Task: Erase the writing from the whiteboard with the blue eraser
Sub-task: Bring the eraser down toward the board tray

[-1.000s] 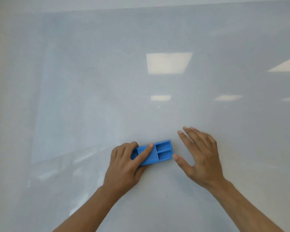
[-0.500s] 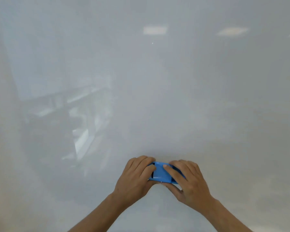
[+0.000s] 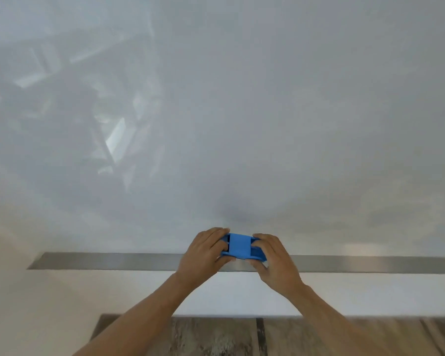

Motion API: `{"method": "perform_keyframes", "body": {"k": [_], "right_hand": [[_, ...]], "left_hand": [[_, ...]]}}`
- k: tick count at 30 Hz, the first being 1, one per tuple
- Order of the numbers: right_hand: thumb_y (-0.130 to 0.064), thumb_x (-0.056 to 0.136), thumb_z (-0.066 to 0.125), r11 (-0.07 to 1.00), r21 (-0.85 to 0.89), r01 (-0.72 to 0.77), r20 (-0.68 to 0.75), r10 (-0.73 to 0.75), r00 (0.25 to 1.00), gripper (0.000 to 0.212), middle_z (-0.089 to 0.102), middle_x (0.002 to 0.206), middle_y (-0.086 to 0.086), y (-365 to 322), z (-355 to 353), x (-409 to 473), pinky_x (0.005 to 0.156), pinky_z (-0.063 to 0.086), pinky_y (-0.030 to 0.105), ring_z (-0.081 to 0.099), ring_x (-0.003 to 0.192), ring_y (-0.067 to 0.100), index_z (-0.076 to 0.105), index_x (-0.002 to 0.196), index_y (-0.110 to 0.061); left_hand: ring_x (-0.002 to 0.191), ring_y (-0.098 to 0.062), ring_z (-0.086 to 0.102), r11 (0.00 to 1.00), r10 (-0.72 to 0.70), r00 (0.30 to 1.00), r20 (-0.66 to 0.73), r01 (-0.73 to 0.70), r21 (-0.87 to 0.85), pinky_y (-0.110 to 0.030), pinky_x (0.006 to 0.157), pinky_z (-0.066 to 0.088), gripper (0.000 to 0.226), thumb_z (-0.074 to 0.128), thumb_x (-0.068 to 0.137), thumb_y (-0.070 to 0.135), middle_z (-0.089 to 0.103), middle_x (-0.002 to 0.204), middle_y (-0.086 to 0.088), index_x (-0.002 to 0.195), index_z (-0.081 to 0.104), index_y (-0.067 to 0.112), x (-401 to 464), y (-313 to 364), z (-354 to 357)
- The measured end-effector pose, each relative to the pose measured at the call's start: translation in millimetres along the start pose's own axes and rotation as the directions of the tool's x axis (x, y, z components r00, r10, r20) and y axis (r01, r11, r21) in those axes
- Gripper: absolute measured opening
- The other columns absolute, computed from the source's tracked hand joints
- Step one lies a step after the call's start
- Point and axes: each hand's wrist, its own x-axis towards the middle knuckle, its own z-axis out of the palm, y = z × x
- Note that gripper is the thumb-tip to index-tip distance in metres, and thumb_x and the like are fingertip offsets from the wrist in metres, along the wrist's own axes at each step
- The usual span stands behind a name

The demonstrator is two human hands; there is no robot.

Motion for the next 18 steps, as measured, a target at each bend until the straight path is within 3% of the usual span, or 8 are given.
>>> {"method": "perform_keyframes", "body": {"k": [7,9,12,18], "right_hand": [[-0.023,0.089,0.074,0.983,0.035,-0.181,0.180,0.172,0.969,0.038,0.058,0.134,0.009,30,35,-20,0.106,0.043,0.032,0.052,0.124,0.024,0.063,0.121,-0.006],[-0.022,0.091,0.072,0.975,0.026,-0.220,0.198,0.211,0.957,0.038,0.056,0.135,0.009,34,44,-24,0.108,0.039,0.029,0.051,0.126,0.023,0.061,0.124,-0.006],[-0.017,0.092,0.070,0.960,0.002,-0.280,0.187,0.275,0.943,0.036,0.055,0.136,0.008,37,57,-32,0.109,0.037,0.024,0.051,0.128,0.021,0.061,0.125,-0.006],[-0.014,0.097,0.062,0.918,-0.063,-0.391,0.167,0.396,0.903,0.028,0.060,0.128,0.007,53,69,-40,0.104,0.044,0.025,0.055,0.122,0.021,0.064,0.123,-0.005]], "left_hand": [[0.109,-0.037,0.066,0.981,-0.179,0.975,0.130,0.186,-0.047,-0.050,0.087,0.056,0.029,0.083,0.074,0.007,0.068,0.119,-0.018,0.100,0.073,0.000,-24,2,53],[0.120,-0.036,0.060,0.963,-0.247,0.956,0.159,0.260,-0.070,-0.049,0.097,0.050,0.031,0.075,0.083,0.006,0.064,0.128,-0.017,0.112,0.069,-0.001,-28,3,68],[0.139,-0.027,0.042,0.925,-0.339,0.916,0.215,0.366,-0.101,-0.036,0.114,0.033,0.033,0.057,0.097,0.011,0.052,0.144,-0.010,0.129,0.060,0.002,-35,4,89],[0.127,-0.022,0.054,0.851,-0.477,0.845,0.243,0.513,-0.115,-0.033,0.104,0.045,0.024,0.058,0.097,0.016,0.046,0.147,-0.006,0.117,0.068,0.007,-38,-4,112]]}}
